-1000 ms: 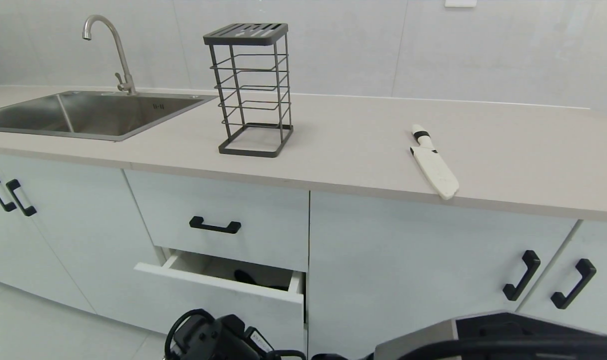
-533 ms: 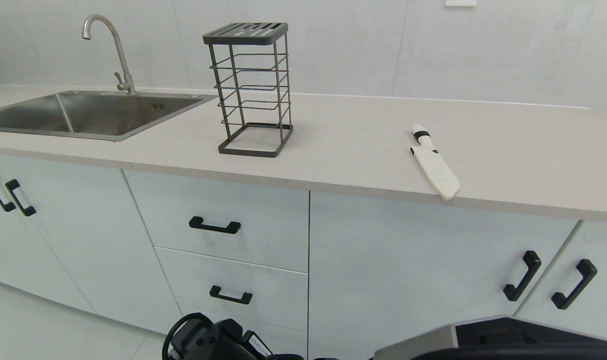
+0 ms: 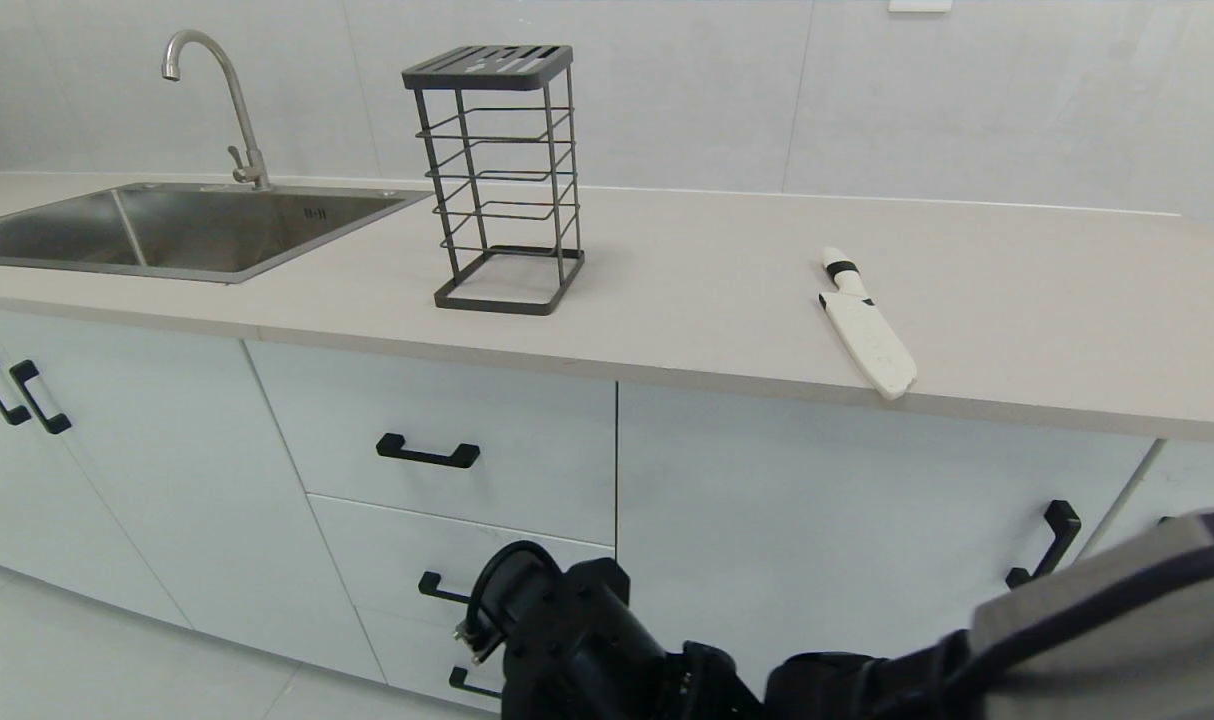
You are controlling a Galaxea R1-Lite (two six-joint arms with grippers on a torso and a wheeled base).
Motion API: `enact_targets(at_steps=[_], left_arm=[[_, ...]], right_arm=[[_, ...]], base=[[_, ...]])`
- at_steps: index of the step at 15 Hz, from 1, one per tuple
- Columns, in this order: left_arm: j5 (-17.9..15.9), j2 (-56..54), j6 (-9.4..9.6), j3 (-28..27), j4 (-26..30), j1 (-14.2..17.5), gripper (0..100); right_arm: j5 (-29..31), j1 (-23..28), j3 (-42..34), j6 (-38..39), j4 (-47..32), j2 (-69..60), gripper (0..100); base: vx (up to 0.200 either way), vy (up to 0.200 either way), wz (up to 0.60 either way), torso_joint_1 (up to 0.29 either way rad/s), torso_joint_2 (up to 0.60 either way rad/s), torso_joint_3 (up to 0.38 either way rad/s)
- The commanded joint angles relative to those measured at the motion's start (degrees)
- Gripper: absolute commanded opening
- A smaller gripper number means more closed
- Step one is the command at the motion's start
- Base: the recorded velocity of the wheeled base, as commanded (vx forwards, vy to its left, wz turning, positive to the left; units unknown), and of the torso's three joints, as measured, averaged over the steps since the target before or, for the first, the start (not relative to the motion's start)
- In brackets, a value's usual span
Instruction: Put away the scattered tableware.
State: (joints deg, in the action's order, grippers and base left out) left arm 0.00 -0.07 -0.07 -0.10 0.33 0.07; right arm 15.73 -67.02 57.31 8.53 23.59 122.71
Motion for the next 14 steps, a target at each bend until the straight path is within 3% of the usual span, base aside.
enact_targets(at_steps=[1,7,9,12,14], left_arm=[[0.0,0.07,-0.01,0.01,0.02,0.01,100],[0.0,0.07,-0.01,0.01,0.02,-0.07,100],[0.0,0.07,-0.01,0.01,0.02,0.01,100],[0.0,0.07,-0.01,0.01,0.02,-0.07,100],[0.0,0.07,-0.01,0.01,0.02,0.01,100]], right_arm=[[0.36,1.46,-9.32,-0.01,0.67,-13.11,0],[3.43,1.55,-30.85,0.08,0.76,-45.63,0],[4.66,1.81,-33.75,-0.01,0.76,-53.45,0],[9.94,2.51,-37.53,0.08,2.78,-61.8,0],[17.23,2.42,-44.65,0.17,8.14,-66.64,0]], base=[[0.0,0.0,0.0,0.0,0.0,0.0],[0.0,0.0,0.0,0.0,0.0,0.0],[0.0,0.0,0.0,0.0,0.0,0.0],[0.0,0.0,0.0,0.0,0.0,0.0],[0.0,0.0,0.0,0.0,0.0,0.0]])
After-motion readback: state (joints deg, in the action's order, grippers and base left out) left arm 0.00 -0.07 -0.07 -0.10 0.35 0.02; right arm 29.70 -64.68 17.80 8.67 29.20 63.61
